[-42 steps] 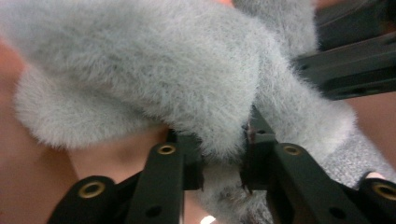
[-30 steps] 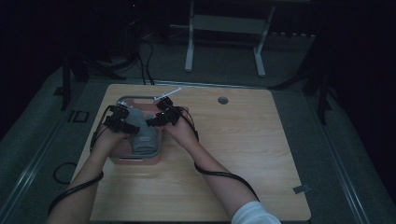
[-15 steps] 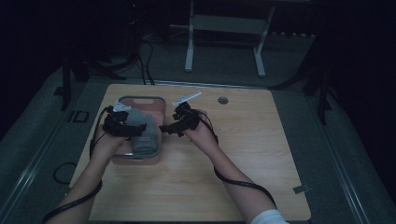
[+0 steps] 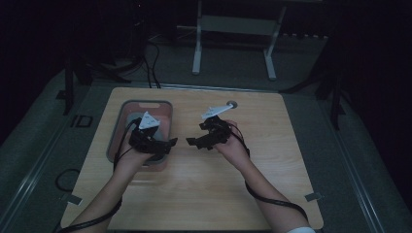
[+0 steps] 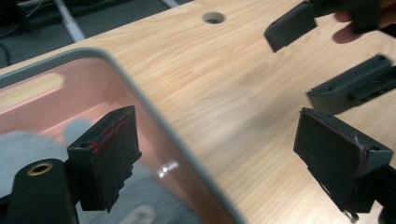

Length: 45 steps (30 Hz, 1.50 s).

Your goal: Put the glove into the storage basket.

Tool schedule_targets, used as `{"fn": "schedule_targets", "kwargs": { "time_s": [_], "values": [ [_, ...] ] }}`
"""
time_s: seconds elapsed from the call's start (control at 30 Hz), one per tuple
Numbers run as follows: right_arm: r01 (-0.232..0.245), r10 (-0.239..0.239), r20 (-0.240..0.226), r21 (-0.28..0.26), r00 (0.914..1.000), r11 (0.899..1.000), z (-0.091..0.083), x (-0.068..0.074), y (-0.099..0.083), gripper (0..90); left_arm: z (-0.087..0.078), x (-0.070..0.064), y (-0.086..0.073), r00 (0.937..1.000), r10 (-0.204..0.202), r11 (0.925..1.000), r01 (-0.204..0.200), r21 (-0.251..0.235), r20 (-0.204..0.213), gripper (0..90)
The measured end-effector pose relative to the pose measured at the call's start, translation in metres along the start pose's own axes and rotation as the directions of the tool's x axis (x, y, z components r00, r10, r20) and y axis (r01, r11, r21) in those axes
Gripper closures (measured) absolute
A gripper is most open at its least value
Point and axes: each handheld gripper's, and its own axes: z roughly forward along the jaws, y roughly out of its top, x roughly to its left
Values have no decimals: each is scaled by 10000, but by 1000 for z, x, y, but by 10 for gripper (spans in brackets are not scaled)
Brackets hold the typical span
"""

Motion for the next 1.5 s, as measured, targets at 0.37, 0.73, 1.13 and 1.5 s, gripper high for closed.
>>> {"fn": "schedule_targets", "kwargs": {
  "time_s": [0.37,0.73,1.13,1.5],
  "values": [
    [-170,163,478,130,9987,9998,-30,-17,-38,162,20,-36,1,9938,580,9983,-575,-85,944,146],
    [-306,282,699,336,9972,9990,-55,-25,-80,162,47,-65,-14,9765,1085,9940,-1091,-72,1864,146],
    [-205,182,468,506,9987,9985,-60,-24,-129,162,75,-89,-37,9538,1290,9905,-1370,107,2714,146],
    [-201,166,455,767,9988,9969,-60,-25,-164,160,83,-97,-55,9437,1286,9906,-1369,62,3048,146]
  ]
}}
